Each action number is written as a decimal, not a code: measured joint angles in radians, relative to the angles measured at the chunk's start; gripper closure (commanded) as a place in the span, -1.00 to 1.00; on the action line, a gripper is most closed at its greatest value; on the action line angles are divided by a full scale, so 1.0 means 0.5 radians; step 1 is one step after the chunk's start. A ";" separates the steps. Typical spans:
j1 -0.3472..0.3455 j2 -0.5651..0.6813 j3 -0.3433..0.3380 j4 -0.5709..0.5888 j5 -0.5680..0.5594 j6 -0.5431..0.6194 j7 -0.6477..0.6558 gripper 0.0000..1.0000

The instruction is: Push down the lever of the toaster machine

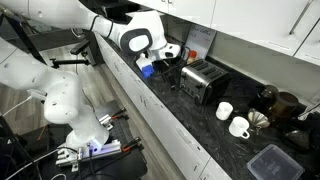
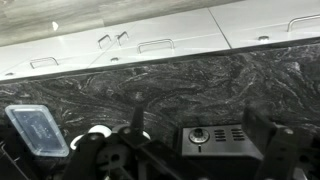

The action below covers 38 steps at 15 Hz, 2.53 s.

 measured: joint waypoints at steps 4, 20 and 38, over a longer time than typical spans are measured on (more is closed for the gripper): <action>0.158 0.050 0.000 0.043 0.210 0.120 -0.028 -1.00; 0.390 0.975 -0.029 0.650 0.968 0.430 -0.745 -1.00; 0.298 1.408 0.159 1.057 0.997 0.349 -0.824 1.00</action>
